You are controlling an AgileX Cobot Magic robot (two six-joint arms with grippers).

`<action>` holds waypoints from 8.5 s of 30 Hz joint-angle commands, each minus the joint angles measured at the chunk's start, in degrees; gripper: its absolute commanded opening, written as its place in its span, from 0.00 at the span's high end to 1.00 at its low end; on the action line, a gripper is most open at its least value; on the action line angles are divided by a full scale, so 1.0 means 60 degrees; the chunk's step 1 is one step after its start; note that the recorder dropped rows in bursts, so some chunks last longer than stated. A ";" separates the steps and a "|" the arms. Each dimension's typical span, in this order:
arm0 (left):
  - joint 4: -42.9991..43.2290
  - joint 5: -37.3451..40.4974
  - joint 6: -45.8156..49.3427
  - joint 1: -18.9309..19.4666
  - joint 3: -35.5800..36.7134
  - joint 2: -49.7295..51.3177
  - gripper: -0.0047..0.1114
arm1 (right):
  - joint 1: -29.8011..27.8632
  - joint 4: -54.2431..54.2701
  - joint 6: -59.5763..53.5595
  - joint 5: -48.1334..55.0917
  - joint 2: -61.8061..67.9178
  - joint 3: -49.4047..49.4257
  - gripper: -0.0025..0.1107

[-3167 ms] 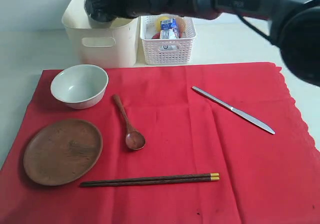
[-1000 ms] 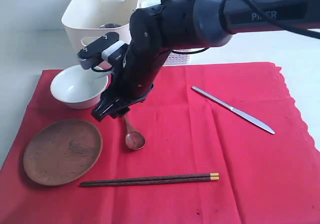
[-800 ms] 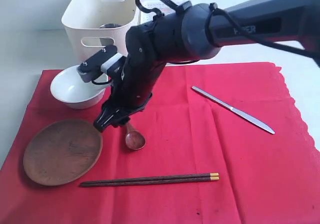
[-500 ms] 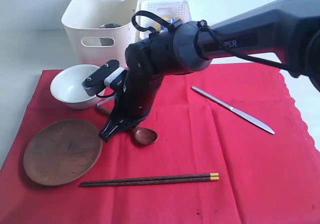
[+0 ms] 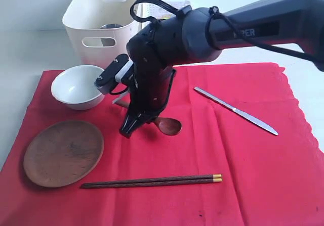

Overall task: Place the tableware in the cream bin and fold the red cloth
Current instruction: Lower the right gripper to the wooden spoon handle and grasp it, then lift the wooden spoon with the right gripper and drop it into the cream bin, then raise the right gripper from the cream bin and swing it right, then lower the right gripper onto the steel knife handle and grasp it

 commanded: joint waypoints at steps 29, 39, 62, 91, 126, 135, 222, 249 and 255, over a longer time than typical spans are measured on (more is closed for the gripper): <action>-0.0052 -0.0036 0.0003 0.0029 -0.0004 -0.0026 0.96 | -0.0688 -0.1034 0.0632 0.0235 -0.0825 0.0028 0.98; -0.0052 -0.0036 0.0003 0.0029 -0.0004 -0.0026 0.96 | -0.0665 -0.1192 0.0421 -0.0036 -0.0825 0.0009 0.98; -0.0052 -0.0036 0.0003 0.0029 -0.0004 -0.0026 0.96 | -0.0687 -0.0456 0.0440 0.0372 -0.1295 -0.2189 0.98; -0.0052 -0.0036 0.0003 0.0029 -0.0004 -0.0026 0.96 | -0.1915 0.1832 0.0841 -0.1914 -0.1275 -0.3128 0.98; -0.0052 -0.0036 0.0003 0.0029 -0.0004 -0.0026 0.96 | -0.1875 0.3154 0.0168 -0.8858 0.2299 -0.4568 0.98; -0.0052 -0.0036 0.0003 0.0029 -0.0004 -0.0026 0.96 | -0.1875 0.3154 0.0168 -0.8987 0.3123 -0.5234 0.98; -0.0052 -0.0036 0.0003 0.0029 -0.0004 -0.0026 0.96 | -0.4413 0.1203 -0.2546 0.4128 -0.2253 0.0261 0.98; -0.0052 -0.0036 0.0003 0.0029 -0.0004 -0.0026 0.96 | -0.4459 0.1381 -0.0402 0.0266 -0.1296 0.2033 0.71; -0.0052 -0.0036 0.0003 0.0029 -0.0004 -0.0026 0.96 | -0.4459 0.1381 -0.0402 -0.0232 -0.1137 0.2033 0.55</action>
